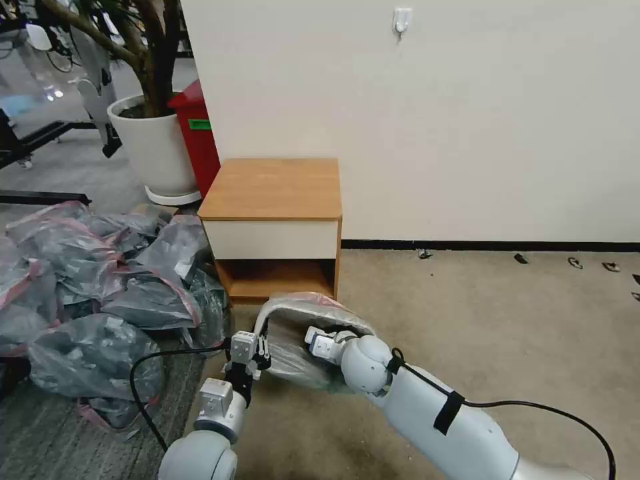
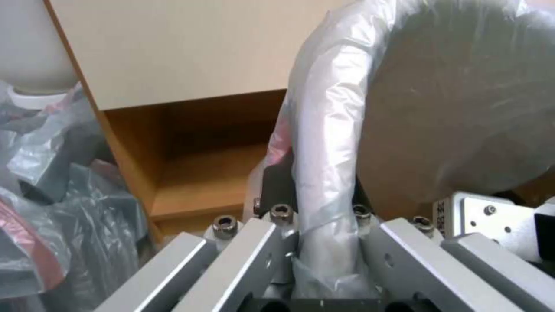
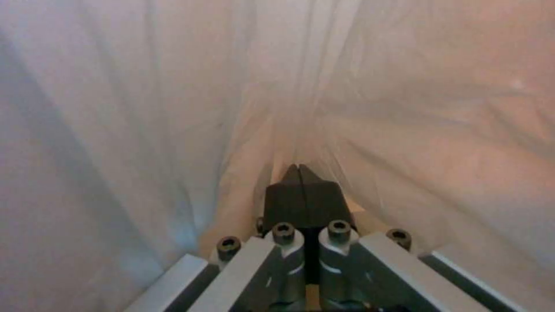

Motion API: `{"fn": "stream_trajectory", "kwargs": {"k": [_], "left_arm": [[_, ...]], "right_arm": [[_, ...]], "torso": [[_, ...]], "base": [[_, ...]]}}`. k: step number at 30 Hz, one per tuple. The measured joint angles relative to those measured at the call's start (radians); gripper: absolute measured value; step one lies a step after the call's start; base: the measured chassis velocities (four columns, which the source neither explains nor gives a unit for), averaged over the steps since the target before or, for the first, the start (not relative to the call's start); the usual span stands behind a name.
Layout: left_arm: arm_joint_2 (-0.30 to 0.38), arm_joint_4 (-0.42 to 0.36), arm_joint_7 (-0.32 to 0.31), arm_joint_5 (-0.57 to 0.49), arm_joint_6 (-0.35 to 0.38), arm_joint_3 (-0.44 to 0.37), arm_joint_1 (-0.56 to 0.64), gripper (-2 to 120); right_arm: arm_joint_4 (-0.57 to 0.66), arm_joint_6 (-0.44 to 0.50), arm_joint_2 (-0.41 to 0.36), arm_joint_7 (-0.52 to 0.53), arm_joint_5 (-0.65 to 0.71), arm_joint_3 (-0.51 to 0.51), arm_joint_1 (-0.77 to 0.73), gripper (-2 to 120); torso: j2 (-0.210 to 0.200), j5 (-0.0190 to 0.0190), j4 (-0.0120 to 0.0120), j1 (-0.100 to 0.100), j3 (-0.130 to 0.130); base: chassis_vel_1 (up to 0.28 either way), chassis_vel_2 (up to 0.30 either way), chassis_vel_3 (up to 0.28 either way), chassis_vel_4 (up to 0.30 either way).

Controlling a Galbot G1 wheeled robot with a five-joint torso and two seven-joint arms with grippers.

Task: Pick up the garbage bag from the table and place it over the trash can.

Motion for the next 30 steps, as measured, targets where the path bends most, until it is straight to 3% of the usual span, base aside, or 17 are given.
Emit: {"fn": "stream_trajectory", "kwargs": {"k": [10,30], "left_arm": [[0.005,-0.007,0.0,-0.022,0.017,-0.001,-0.002,2],[0.002,0.046,-0.027,-0.049,0.018,-0.009,-0.044,2]], "right_arm": [[0.003,0.002,-0.003,0.002,0.004,-0.002,0.001,0],[0.17,0.005,-0.095,0.005,0.059,-0.024,-0.005,0]], "torso": [[0.0,0.0001,0.0,0.0,0.0],[0.0,0.0,0.0,0.0,0.0]], "base": [[0.0,0.0,0.0,0.0],[0.0,0.0,0.0,0.0]]}}
